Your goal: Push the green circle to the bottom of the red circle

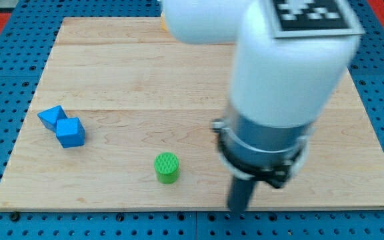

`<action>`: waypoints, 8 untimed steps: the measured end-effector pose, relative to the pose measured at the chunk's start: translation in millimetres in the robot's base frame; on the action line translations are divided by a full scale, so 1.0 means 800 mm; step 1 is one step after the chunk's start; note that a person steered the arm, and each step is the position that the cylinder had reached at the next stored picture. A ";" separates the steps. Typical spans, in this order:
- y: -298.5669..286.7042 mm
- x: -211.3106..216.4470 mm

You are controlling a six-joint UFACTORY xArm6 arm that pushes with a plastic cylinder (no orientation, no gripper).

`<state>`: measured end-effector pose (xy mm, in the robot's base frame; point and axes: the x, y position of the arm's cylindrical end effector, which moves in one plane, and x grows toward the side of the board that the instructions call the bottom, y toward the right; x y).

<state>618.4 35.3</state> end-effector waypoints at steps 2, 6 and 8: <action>-0.098 -0.034; -0.003 -0.212; 0.035 -0.295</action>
<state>382.6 62.9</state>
